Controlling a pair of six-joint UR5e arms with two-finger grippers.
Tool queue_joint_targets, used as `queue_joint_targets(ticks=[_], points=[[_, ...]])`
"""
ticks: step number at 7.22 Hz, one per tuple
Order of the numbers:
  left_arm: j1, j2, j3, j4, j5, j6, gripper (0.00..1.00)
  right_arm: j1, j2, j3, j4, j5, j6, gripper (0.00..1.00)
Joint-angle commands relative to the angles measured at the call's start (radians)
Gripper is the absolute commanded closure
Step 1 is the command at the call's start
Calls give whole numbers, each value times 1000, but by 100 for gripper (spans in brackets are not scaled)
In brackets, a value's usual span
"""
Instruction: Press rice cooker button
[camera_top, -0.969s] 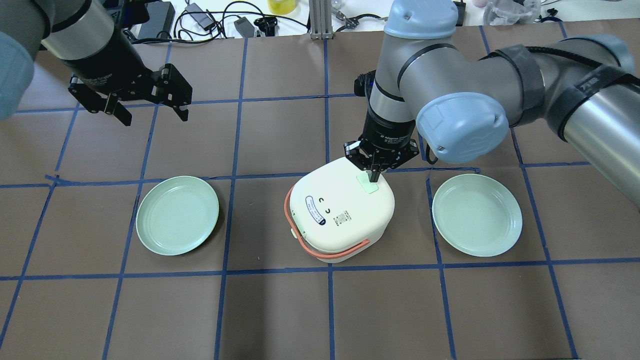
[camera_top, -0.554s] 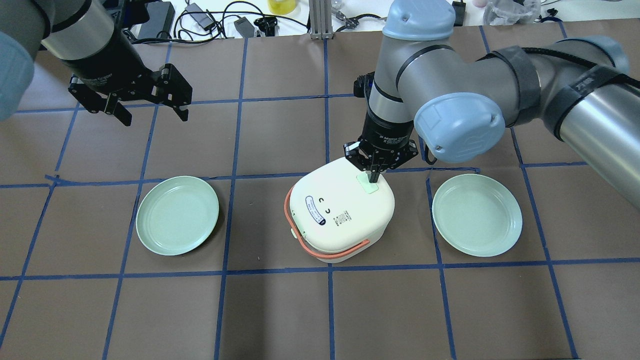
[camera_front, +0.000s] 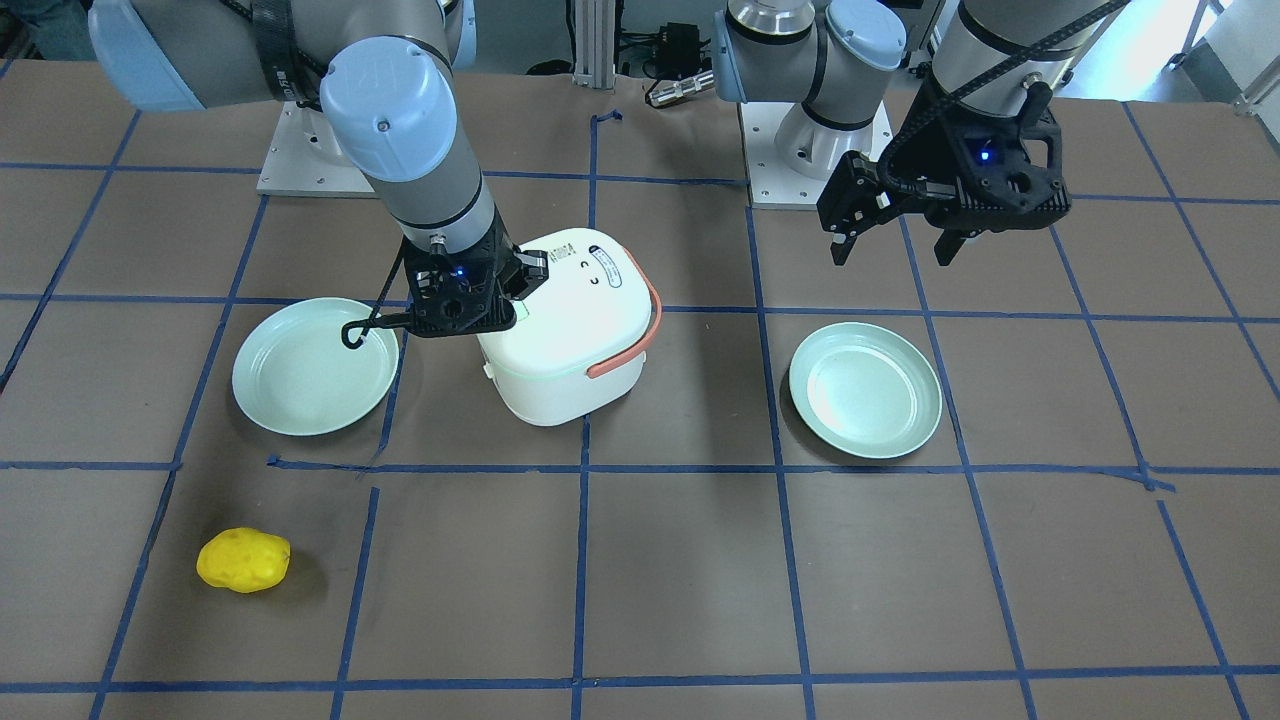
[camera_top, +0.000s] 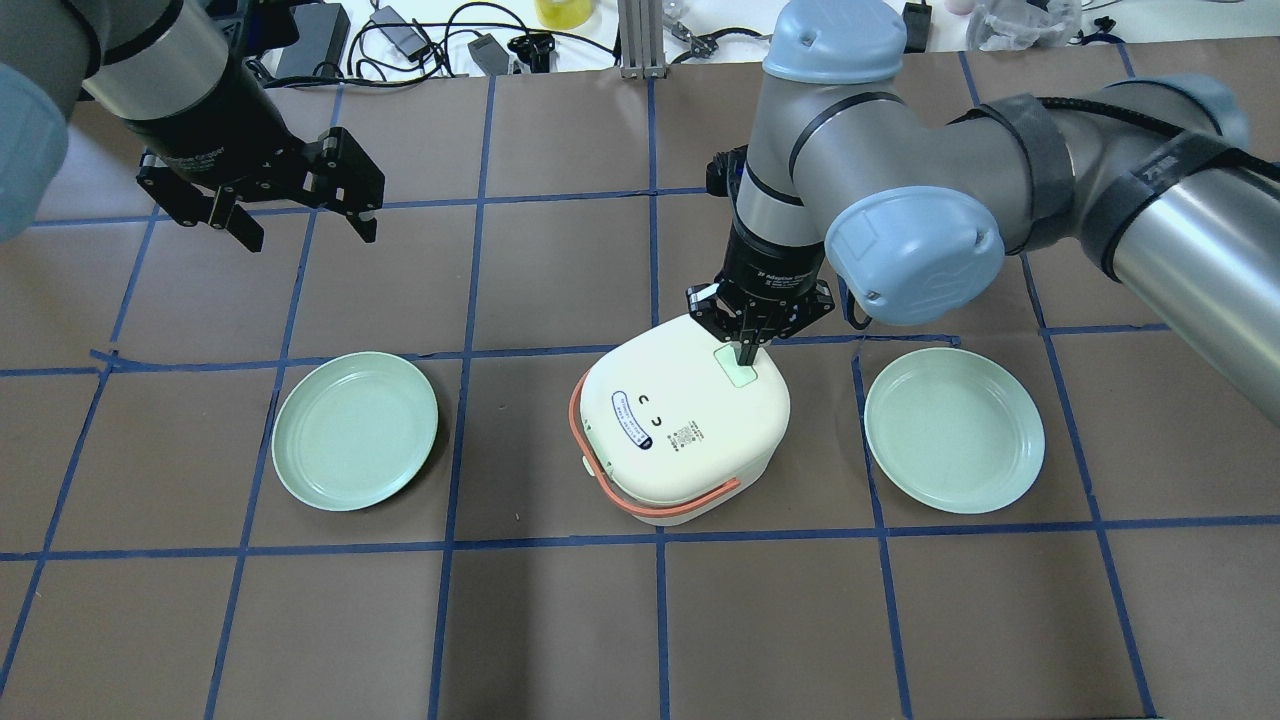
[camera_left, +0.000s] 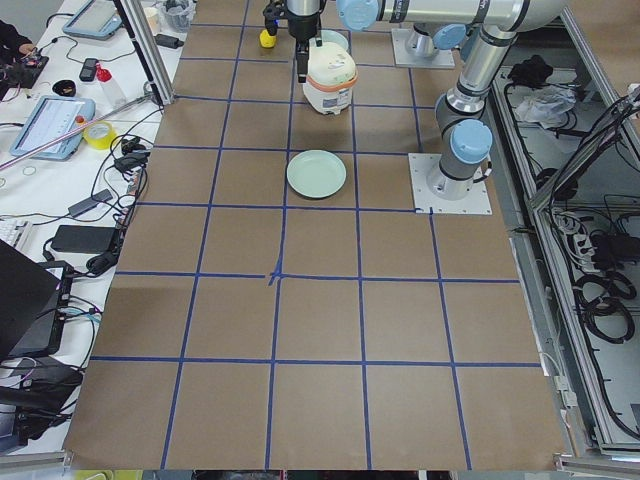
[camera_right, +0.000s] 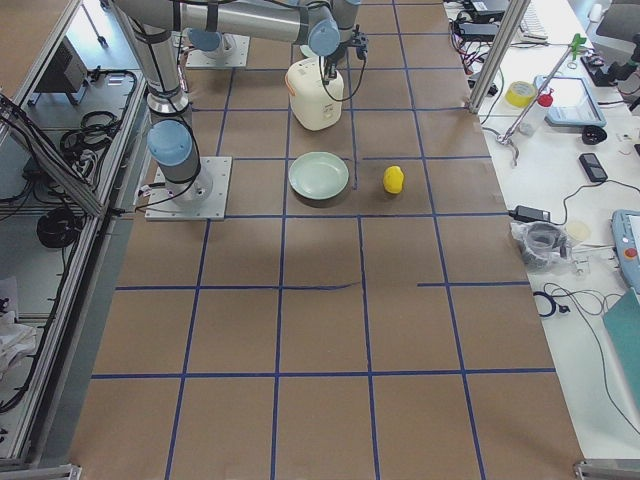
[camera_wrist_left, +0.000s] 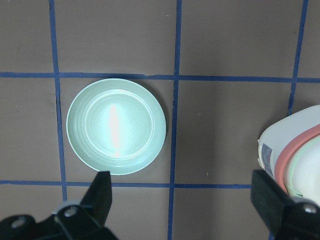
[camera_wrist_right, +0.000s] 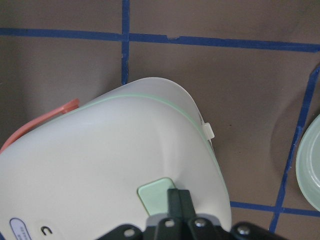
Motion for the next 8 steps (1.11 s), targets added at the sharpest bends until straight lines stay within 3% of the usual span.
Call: queue_joint_targets(ticks=[1,5,6,7,8], points=[[0,0,0,0,0,1,0,0,4,7,-6,0,0,100],[0,0,0,0,0,0,0,20,-40,-28,-11,11,93,98],[0,0,0,0,0,1,0,26,-48,-64,-14,56,166,54],[0,0,0,0,0,1,0,28,-48,-109,-2,46,292,19],[0,0,0,0,0,1,0,28,-54,-158,7,40,305,2]])
